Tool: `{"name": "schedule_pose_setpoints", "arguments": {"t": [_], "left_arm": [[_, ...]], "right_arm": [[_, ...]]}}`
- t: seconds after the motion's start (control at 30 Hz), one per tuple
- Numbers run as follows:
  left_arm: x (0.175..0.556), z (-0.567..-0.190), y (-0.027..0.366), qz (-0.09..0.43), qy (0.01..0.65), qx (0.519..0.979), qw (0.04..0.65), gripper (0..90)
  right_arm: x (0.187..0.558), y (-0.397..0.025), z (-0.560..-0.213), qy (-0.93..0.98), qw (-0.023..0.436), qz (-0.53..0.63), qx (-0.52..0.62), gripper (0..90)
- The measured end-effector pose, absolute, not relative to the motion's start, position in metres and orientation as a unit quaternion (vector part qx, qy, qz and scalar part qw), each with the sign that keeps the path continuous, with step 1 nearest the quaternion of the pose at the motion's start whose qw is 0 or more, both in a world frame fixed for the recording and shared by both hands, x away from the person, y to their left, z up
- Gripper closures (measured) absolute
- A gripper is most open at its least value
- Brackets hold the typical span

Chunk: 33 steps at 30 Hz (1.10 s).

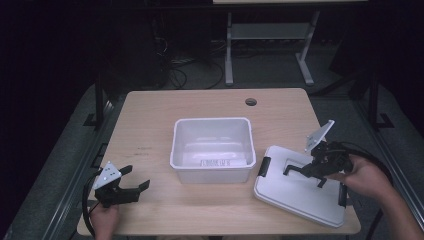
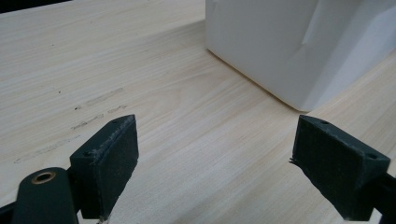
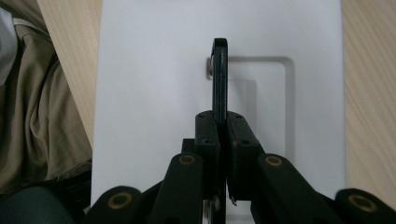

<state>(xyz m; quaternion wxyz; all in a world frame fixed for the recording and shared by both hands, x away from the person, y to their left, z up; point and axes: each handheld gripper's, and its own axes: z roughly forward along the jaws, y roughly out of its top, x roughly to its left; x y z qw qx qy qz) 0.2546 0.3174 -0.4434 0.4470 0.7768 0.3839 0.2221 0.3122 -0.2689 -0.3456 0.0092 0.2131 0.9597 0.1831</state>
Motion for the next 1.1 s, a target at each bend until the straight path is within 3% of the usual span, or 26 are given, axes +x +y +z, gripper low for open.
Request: {"name": "schedule_pose_setpoints", "arguments": {"t": [1.1], "left_arm": [[0.255,-0.444,0.318,0.222,0.386,0.775,0.448,13.6]], "right_arm": [[0.31,-0.268,-0.287,0.962,0.024,0.185,0.2,84.5]]}}
